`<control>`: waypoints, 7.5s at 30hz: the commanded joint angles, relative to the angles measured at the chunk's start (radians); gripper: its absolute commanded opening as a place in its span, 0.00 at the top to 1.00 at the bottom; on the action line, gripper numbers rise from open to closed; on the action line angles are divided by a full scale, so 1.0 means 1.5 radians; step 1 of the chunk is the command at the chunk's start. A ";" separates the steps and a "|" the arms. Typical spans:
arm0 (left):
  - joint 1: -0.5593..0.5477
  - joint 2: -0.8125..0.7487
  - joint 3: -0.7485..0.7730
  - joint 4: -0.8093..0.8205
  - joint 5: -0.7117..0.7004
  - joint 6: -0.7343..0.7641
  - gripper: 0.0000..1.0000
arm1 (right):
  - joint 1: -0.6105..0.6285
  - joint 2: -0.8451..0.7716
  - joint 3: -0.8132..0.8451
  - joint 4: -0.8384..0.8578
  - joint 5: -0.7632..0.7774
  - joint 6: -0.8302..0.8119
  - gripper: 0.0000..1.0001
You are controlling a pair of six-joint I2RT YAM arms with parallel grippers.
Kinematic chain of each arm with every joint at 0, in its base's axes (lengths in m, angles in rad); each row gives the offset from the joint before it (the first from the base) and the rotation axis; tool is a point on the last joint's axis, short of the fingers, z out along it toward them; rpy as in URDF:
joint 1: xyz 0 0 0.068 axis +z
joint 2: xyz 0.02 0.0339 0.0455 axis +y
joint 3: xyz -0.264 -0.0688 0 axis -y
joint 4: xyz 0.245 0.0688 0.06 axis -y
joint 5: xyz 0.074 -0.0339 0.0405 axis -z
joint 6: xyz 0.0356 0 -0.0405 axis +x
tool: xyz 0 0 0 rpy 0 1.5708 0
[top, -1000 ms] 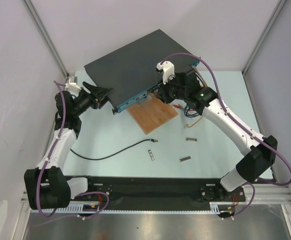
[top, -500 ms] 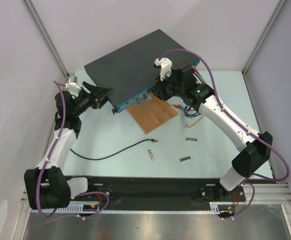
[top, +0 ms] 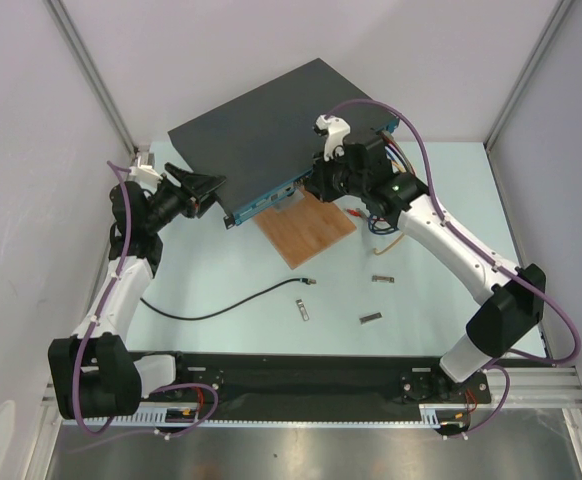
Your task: Insert the plug into the switch port
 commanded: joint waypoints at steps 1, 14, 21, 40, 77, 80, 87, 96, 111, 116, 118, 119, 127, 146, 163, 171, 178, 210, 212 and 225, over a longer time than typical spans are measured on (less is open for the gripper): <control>-0.020 0.010 0.010 -0.007 -0.012 0.076 1.00 | 0.006 -0.013 -0.010 0.186 0.019 0.038 0.88; -0.032 0.005 -0.002 -0.005 -0.014 0.072 1.00 | 0.017 0.022 0.024 0.254 0.057 0.096 0.90; -0.035 -0.002 -0.012 -0.006 -0.018 0.074 0.99 | 0.020 0.036 0.040 0.261 0.056 0.109 0.90; 0.030 0.006 0.024 0.028 0.012 0.068 0.48 | -0.073 -0.190 -0.218 0.108 -0.122 -0.061 0.52; 0.119 -0.165 0.254 -0.317 0.129 0.621 0.25 | -0.115 -0.025 -0.390 -0.162 0.059 -0.545 0.38; 0.098 -0.165 0.261 -0.321 0.126 0.630 0.25 | -0.121 -0.002 -0.388 -0.135 0.066 -0.549 0.38; 0.065 -0.164 0.261 -0.329 0.114 0.647 0.25 | -0.122 0.061 -0.355 -0.113 0.069 -0.549 0.42; 0.025 -0.151 0.292 -0.342 0.102 0.679 0.26 | -0.142 0.102 -0.333 -0.168 0.020 -0.542 0.80; -0.206 -0.125 0.349 -0.425 -0.043 0.900 0.23 | -0.157 -0.219 -0.229 -0.230 -0.257 -0.311 1.00; -0.329 -0.123 0.341 -0.441 -0.118 0.987 0.19 | -0.167 -0.296 -0.201 -0.114 -0.263 -0.157 1.00; -0.401 -0.115 0.338 -0.450 -0.160 1.020 0.18 | -0.170 -0.310 -0.184 -0.092 -0.252 -0.090 1.00; -0.423 -0.114 0.334 -0.447 -0.176 1.026 0.19 | -0.175 -0.314 -0.181 -0.069 -0.239 -0.053 1.00; -0.650 -0.068 0.274 -0.345 -0.396 0.992 0.20 | -0.186 -0.323 -0.179 0.073 -0.150 0.267 1.00; -0.726 0.122 0.389 -0.292 -0.535 0.877 0.42 | -0.130 -0.358 -0.278 0.203 -0.174 0.419 1.00; -0.681 0.040 0.371 -0.393 -0.403 0.859 1.00 | -0.186 -0.376 -0.257 0.206 -0.260 0.323 0.30; -0.611 0.003 0.380 -0.541 -0.057 0.814 1.00 | -0.219 -0.372 -0.179 0.024 -0.402 0.021 0.08; -0.578 0.016 0.371 -0.655 0.087 0.786 1.00 | -0.179 -0.385 -0.125 -0.170 -0.435 -0.296 0.00; -0.505 0.078 0.211 -0.507 0.359 0.490 1.00 | 0.310 -0.367 -0.173 -0.319 -0.098 -0.698 0.51; -0.505 0.079 0.211 -0.502 0.357 0.481 1.00 | 0.311 -0.365 -0.170 -0.317 -0.099 -0.697 0.54; -0.505 0.082 0.216 -0.486 0.359 0.476 0.96 | 0.316 -0.352 -0.163 -0.326 -0.091 -0.711 1.00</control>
